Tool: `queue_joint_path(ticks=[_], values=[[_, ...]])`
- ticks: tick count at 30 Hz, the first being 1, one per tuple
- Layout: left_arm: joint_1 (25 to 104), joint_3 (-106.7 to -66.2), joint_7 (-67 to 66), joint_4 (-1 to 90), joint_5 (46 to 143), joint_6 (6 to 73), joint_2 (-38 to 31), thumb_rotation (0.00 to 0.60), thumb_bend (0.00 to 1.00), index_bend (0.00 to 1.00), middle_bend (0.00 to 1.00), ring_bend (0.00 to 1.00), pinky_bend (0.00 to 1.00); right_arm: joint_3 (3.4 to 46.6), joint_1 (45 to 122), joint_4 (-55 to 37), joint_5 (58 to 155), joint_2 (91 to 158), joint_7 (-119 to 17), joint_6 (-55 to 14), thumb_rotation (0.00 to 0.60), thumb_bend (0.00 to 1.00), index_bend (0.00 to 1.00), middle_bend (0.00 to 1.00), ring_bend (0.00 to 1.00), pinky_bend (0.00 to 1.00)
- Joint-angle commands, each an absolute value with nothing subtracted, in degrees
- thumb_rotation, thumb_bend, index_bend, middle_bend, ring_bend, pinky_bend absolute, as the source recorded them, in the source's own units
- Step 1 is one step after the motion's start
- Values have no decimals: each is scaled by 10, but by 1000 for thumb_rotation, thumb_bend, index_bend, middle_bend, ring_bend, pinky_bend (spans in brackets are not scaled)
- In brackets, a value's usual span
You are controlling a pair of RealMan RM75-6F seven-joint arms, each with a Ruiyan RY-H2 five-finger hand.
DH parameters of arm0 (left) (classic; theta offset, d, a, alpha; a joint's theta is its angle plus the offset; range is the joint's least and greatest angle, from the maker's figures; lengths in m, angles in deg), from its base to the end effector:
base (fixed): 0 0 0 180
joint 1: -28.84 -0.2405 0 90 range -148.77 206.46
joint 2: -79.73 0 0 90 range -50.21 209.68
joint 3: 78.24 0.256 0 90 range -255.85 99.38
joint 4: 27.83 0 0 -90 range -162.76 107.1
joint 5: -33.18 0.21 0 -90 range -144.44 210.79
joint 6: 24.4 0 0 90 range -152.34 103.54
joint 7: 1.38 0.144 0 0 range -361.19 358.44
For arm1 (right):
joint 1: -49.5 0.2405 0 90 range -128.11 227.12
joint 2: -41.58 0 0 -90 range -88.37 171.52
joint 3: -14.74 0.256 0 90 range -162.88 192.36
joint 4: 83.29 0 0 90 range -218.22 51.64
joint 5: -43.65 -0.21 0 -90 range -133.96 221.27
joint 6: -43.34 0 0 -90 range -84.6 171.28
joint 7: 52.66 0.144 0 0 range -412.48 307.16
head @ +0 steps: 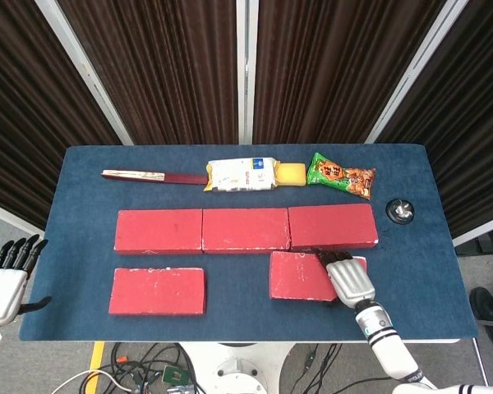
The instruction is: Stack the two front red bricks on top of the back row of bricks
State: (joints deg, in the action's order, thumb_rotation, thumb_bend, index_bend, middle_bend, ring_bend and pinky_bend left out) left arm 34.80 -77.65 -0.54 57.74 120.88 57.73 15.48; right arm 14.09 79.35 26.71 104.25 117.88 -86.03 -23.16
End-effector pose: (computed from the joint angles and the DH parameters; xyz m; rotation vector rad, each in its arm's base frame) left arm -0.3352 0.1759 0.1547 -1.5119 -0.8561 -0.7625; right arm -0.1907 -0.2385 0.0270 1.8371 -1.0542 0.6987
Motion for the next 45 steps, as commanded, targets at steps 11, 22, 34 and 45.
queue_joint_path(ticks=[11, 22, 34, 45], values=[[350, -778, -1, 585, 1211, 577, 157, 600, 0, 7, 4, 0, 21, 239, 872, 292, 1029, 1064, -829, -168, 600, 57, 51, 370, 291, 361], [353, -776, -10, 577, 1210, 569, 154, 600, 0, 7, 4, 0, 22, 270, 1000, 155, 904, 1111, -834, -17, 600, 58, 58, 356, 277, 351], [355, -775, -38, 563, 1211, 565, 153, 600, 0, 8, 4, 0, 21, 257, 1071, 66, 808, 1174, -805, 50, 600, 58, 58, 360, 278, 350], [353, -774, -50, 554, 1213, 569, 153, 600, 0, 7, 4, 0, 21, 227, 1107, 49, 779, 1191, -807, 47, 600, 71, 49, 359, 277, 348]])
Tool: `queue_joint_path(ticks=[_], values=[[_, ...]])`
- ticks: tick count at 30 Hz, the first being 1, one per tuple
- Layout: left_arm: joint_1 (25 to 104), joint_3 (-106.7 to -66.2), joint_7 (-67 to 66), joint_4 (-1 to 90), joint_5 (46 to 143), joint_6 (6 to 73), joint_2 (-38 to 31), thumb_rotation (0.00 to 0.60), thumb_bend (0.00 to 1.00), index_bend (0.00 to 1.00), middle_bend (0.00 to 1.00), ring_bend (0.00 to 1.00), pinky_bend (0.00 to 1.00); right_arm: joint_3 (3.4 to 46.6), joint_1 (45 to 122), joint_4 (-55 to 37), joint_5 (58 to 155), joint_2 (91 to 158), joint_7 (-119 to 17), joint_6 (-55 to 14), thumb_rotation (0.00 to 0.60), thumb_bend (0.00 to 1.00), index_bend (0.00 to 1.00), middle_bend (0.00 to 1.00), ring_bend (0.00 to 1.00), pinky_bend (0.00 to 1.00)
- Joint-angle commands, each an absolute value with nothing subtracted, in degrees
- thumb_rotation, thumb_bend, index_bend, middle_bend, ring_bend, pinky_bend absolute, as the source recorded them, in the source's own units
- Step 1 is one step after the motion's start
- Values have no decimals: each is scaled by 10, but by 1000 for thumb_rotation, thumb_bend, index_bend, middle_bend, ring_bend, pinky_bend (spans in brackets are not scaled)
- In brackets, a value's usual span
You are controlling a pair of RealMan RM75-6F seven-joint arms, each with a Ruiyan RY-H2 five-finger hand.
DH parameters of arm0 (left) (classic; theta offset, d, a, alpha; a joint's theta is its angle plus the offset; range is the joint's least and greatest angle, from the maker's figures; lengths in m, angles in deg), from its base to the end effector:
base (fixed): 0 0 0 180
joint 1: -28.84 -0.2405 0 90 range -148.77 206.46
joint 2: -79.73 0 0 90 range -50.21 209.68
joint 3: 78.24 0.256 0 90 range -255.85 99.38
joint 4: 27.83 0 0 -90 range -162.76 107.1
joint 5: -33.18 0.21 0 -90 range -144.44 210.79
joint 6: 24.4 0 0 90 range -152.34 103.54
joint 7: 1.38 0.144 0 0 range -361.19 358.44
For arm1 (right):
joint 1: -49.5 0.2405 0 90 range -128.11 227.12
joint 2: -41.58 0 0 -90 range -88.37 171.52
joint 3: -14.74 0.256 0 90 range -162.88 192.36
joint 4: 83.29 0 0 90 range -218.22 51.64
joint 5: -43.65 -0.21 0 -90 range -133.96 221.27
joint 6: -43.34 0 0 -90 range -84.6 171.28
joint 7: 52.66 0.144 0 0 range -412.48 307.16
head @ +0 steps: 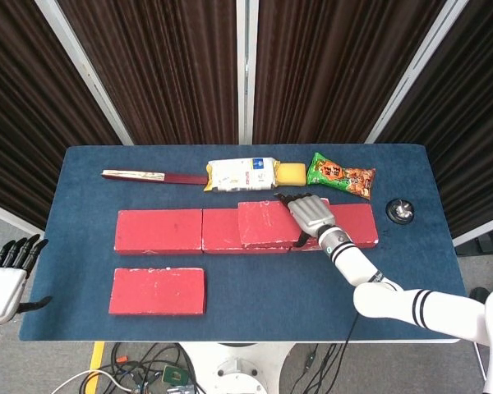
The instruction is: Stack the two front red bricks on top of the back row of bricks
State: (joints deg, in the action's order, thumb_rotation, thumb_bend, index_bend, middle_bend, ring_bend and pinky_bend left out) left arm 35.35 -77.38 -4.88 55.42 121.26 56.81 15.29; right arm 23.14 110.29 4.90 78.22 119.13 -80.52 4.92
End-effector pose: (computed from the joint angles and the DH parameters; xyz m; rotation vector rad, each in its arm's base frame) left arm -0.3418 0.1787 0.1555 -1.5153 -0.8944 -0.7841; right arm -0.1098 -0.3952 0.0116 1.9983 -1.0518 0.6360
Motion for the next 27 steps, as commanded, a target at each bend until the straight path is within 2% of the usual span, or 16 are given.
queue_joint_path(ticks=[1, 9, 27], values=[[353, -774, -51, 553, 1212, 569, 153, 600, 0, 7, 4, 0, 22, 225, 1108, 49, 777, 1191, -807, 45, 600, 71, 49, 358, 276, 348], [353, -774, -49, 551, 1208, 564, 150, 600, 0, 7, 4, 0, 21, 205, 1120, 50, 760, 1192, -807, 40, 600, 70, 47, 356, 273, 347], [352, -776, -38, 552, 1198, 559, 150, 600, 0, 7, 4, 0, 22, 192, 1140, 18, 762, 1210, -785, 51, 600, 52, 42, 350, 263, 325]])
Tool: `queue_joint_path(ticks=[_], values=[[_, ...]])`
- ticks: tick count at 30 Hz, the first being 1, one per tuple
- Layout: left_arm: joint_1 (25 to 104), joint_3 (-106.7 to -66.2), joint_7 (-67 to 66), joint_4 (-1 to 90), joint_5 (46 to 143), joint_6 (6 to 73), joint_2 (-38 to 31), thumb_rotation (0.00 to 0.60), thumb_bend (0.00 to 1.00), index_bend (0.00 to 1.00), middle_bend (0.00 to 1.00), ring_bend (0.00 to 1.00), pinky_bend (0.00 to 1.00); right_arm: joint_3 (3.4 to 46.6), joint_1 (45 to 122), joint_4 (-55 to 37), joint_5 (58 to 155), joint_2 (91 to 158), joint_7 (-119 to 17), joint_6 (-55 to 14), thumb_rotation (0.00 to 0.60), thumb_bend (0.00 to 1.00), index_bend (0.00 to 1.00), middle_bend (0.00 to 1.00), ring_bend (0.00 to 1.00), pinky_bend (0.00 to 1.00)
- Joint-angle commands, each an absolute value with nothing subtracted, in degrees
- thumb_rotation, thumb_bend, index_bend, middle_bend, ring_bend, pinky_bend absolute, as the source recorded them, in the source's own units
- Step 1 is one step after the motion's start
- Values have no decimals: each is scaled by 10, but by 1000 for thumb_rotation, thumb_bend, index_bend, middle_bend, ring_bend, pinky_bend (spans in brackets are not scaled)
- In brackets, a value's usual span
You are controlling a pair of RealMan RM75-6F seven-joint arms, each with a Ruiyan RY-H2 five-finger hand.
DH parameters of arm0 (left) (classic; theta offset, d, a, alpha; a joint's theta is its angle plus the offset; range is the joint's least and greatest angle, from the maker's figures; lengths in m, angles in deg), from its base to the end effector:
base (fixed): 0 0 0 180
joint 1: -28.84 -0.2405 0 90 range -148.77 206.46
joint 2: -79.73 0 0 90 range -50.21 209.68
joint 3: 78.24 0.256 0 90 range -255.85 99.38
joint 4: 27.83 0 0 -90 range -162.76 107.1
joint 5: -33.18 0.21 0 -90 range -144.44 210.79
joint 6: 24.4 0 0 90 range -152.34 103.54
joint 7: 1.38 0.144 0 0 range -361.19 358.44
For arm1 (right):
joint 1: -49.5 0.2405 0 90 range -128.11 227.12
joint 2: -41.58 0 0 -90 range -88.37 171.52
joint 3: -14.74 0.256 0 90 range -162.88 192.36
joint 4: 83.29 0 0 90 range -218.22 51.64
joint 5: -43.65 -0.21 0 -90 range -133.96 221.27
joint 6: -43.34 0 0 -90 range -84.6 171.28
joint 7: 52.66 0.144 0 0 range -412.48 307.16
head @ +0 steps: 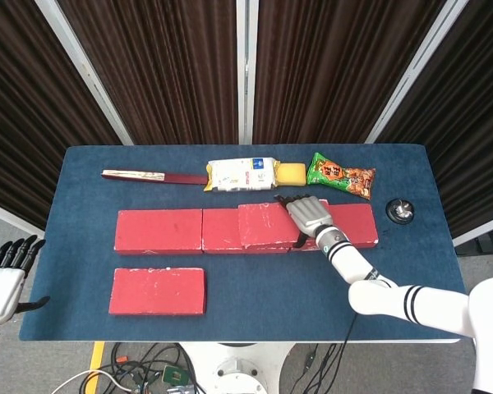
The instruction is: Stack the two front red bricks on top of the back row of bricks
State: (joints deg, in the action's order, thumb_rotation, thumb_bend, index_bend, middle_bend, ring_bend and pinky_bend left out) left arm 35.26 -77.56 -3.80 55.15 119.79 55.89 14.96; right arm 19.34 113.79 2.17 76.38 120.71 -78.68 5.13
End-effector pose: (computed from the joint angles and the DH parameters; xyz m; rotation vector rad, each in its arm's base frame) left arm -0.3466 0.1788 0.1544 -1.5022 -0.9000 -0.7507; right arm -0.1112 -0.4000 0.0020 2.0117 -1.0486 0.5920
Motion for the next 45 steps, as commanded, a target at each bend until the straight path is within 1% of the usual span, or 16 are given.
queue_joint_path(ticks=[1, 17, 40, 42, 45], values=[[352, -776, -38, 552, 1198, 559, 151, 600, 0, 7, 4, 0, 22, 192, 1141, 17, 761, 1212, -784, 51, 600, 52, 42, 350, 263, 325], [351, -773, -51, 546, 1197, 555, 150, 600, 0, 7, 3, 0, 22, 177, 1160, 30, 717, 1212, -798, 29, 600, 47, 41, 347, 255, 319], [349, -773, -62, 541, 1195, 553, 152, 600, 0, 7, 4, 0, 22, 166, 1171, 9, 697, 1229, -800, 33, 600, 47, 35, 342, 251, 314], [350, -773, -62, 541, 1195, 553, 152, 600, 0, 7, 3, 0, 22, 164, 1172, 9, 695, 1230, -800, 34, 600, 46, 18, 334, 243, 314], [350, -773, -63, 539, 1196, 553, 151, 600, 0, 7, 2, 0, 22, 162, 1173, 7, 690, 1232, -801, 33, 600, 17, 0, 276, 182, 310]])
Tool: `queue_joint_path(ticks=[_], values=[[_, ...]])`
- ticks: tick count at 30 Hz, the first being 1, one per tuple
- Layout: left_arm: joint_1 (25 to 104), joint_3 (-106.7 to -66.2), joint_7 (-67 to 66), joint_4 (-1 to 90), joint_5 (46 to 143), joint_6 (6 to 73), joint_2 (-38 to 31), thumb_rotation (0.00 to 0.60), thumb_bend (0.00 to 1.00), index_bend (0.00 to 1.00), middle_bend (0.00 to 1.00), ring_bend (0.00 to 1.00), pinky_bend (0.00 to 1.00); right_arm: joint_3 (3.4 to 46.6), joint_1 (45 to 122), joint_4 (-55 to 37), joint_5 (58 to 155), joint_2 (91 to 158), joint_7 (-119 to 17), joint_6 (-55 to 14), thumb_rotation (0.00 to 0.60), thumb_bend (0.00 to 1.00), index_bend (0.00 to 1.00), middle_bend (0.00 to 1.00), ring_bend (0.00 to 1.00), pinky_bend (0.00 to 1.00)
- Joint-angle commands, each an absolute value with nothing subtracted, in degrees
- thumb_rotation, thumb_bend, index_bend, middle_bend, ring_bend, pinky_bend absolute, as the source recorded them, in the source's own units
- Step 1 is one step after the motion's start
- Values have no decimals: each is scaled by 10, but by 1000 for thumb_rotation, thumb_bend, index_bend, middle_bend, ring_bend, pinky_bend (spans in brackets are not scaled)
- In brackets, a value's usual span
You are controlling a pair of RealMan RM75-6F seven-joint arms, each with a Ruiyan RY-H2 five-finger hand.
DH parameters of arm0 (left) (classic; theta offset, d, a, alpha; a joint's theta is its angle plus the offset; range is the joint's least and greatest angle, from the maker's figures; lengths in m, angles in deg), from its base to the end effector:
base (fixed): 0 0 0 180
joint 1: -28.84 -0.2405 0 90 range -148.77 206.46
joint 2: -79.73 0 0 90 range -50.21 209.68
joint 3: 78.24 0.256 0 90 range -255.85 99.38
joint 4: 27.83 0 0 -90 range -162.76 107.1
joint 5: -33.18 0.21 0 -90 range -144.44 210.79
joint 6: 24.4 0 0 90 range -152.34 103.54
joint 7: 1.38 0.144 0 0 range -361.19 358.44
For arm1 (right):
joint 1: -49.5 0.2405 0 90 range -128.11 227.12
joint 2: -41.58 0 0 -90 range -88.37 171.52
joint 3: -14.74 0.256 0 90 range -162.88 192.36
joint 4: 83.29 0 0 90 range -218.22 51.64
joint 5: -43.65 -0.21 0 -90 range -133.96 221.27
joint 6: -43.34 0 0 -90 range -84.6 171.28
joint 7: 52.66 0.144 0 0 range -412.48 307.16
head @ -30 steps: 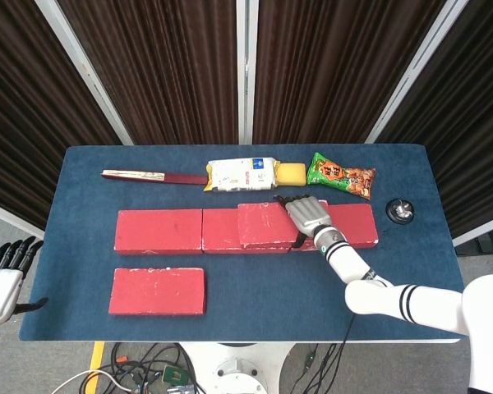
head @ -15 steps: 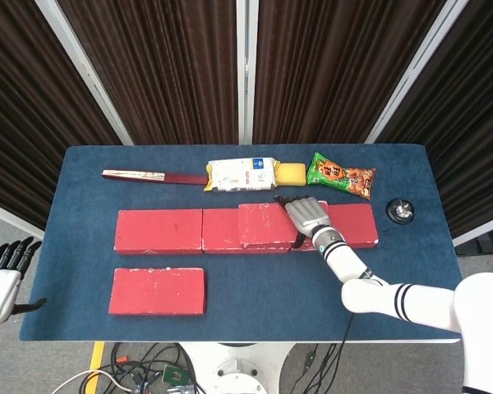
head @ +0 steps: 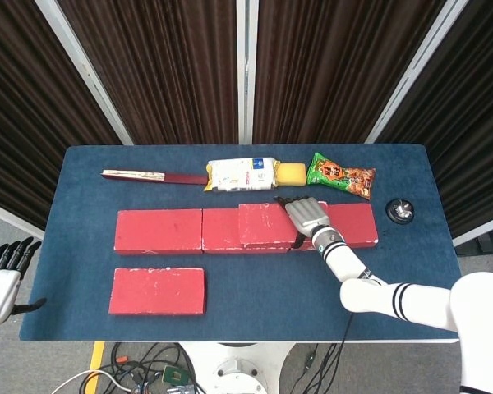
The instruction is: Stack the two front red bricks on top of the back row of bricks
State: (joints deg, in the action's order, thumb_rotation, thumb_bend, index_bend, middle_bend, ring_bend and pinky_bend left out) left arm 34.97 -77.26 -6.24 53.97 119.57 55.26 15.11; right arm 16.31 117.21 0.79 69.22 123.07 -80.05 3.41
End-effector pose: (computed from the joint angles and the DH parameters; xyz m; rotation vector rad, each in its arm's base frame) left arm -0.3534 0.1761 0.1565 -1.4921 -0.9325 -0.7472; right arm -0.1121 -0.4010 -0.0100 1.9787 -1.0846 0.5369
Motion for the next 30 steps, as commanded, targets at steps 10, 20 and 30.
queue_joint_path(ticks=[10, 20, 30], values=[[350, -773, -63, 540, 1195, 551, 152, 600, 0, 7, 0, 0, 22, 167, 1166, 3, 703, 1233, -787, 33, 600, 0, 0, 12, 0, 38], [352, -775, -63, 544, 1195, 550, 159, 600, 0, 8, 0, 0, 22, 170, 1162, 4, 715, 1229, -776, 42, 600, 0, 0, 0, 0, 0], [352, -774, -63, 546, 1196, 550, 160, 600, 0, 7, 0, 0, 22, 178, 1156, 53, 729, 1197, -764, 27, 600, 0, 0, 0, 0, 0]])
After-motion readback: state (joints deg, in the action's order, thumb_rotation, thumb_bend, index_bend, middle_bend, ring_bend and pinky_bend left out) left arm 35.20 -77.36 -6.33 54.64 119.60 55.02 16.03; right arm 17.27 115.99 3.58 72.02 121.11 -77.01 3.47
